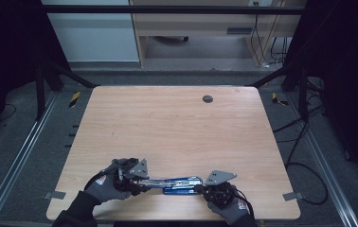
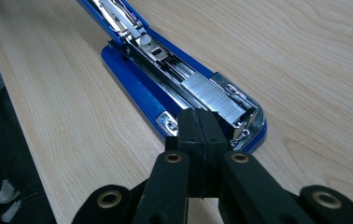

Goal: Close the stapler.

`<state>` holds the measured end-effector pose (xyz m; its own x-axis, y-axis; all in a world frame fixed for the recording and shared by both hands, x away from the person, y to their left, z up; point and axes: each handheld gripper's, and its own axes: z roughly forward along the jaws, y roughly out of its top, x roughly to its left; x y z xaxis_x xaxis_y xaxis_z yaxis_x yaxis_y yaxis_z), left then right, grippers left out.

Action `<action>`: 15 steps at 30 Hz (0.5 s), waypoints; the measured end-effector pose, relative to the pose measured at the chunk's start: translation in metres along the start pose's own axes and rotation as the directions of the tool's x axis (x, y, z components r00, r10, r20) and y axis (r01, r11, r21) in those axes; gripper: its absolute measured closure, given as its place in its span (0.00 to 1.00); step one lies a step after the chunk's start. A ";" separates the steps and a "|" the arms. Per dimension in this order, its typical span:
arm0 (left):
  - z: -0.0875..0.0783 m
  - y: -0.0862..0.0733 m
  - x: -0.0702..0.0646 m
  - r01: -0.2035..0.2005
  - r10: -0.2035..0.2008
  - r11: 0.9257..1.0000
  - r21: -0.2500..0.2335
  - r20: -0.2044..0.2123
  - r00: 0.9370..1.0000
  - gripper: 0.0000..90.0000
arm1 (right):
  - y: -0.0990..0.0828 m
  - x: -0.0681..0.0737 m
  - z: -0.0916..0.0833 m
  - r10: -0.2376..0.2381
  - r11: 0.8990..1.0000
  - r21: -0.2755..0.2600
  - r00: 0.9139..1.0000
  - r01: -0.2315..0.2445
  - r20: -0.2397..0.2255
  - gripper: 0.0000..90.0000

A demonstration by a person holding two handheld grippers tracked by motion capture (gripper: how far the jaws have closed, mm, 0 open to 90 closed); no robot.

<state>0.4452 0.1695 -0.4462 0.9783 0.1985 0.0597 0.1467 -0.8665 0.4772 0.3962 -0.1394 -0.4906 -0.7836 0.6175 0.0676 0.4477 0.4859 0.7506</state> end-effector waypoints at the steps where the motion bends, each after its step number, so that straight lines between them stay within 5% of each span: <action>1: 0.000 0.001 0.000 -0.003 0.003 1.000 0.002 0.002 1.000 0.66 | 0.000 0.000 0.000 0.002 1.000 0.000 1.000 -0.002 0.000 1.00; 15: -0.007 0.011 0.000 -0.022 0.022 0.999 0.029 0.005 1.000 0.67 | 0.000 0.000 0.000 0.000 1.000 0.001 1.000 0.000 -0.001 1.00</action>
<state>0.4458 0.1631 -0.4352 0.9820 0.1771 0.0655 0.1294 -0.8836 0.4500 0.3963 -0.1393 -0.4905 -0.7840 0.6171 0.0678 0.4480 0.4868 0.7499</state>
